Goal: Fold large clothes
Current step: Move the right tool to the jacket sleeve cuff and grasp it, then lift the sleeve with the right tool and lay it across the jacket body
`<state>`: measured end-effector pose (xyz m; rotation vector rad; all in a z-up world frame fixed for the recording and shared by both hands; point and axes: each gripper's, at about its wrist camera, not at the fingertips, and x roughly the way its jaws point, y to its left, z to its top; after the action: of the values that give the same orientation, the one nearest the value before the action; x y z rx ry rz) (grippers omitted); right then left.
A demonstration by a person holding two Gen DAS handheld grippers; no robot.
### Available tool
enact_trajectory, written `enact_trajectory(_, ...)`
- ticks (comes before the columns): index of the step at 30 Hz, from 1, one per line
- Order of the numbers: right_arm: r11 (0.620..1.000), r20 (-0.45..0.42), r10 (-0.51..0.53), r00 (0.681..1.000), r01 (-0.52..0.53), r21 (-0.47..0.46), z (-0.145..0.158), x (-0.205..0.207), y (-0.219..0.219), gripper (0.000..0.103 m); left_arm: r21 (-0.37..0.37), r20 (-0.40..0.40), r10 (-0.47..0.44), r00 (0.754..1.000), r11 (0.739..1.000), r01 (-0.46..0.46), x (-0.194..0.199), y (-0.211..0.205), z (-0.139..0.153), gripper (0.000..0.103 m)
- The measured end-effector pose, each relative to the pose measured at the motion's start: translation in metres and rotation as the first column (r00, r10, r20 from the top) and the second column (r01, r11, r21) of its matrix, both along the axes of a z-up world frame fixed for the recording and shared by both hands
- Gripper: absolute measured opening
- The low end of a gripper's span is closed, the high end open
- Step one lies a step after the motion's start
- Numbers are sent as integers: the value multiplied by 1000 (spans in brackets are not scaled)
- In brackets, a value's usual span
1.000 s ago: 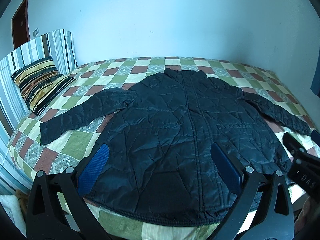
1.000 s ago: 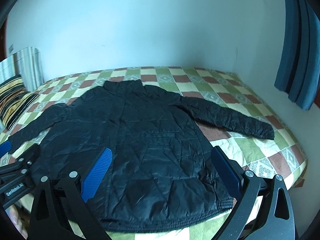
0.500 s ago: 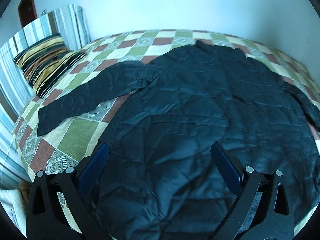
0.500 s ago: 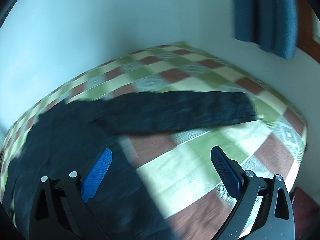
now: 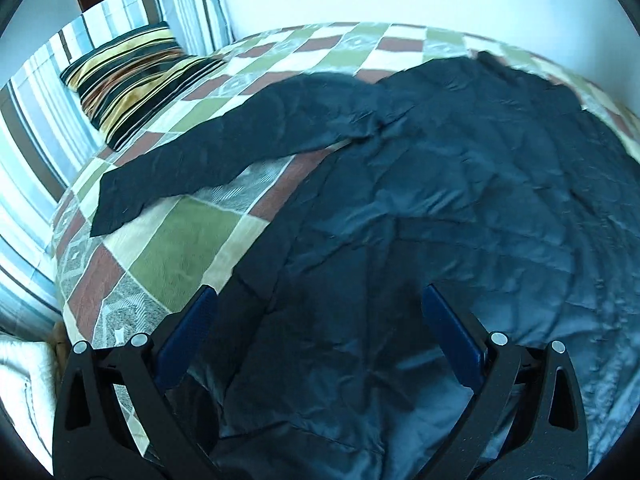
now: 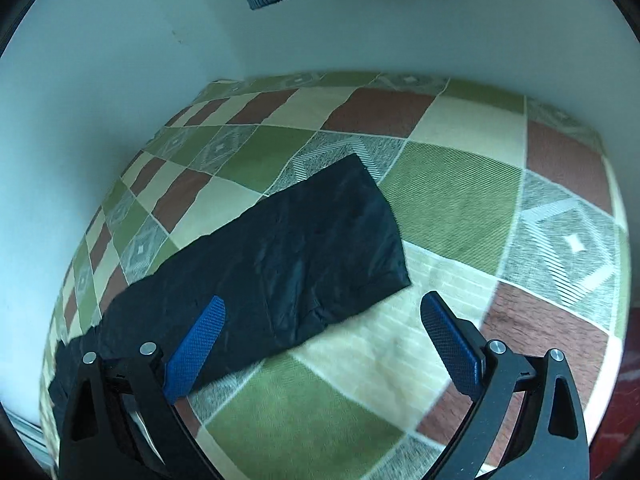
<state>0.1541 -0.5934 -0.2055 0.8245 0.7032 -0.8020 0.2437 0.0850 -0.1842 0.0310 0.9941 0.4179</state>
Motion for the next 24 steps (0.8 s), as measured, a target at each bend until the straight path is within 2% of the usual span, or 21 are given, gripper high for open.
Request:
enact_trajectory(2,1000,10,-12,1000,12,7,-5,7,-5,94,17,-11,18,1000,1000,-18,1,3,-4,101)
enact_trajectory(4,999,12,-31,999,31,41,-15,12,-14,80,25,-19,32,999,999,-32,2,6,-9,101)
enact_trajectory(6,995,16,-51,999,49,91,-26,14,-21,72,31,-22,40,999,999,-39,2,9,-12,101)
enact_trajectory(9,993,43,-91,995,87,78,-30,16,-25,72,38,-27,58,998,998,-57,2,13,-17,101)
enact_trajectory(11,993,52,-104,993,102,55,-30,17,-26,66,40,-32,67,997,997,-65,2,16,-20,101)
enact_trajectory(16,994,85,-103,991,100,40,-26,17,-30,17,38,-26,72,997,997,-71,2,18,-26,101)
enact_trajectory(19,996,119,-85,989,87,-5,-8,17,-24,13,61,-16,67,998,996,-65,1,14,-29,101)
enact_trajectory(24,981,137,40,990,-13,-194,47,37,17,12,65,4,68,998,996,-68,-1,13,-31,101)
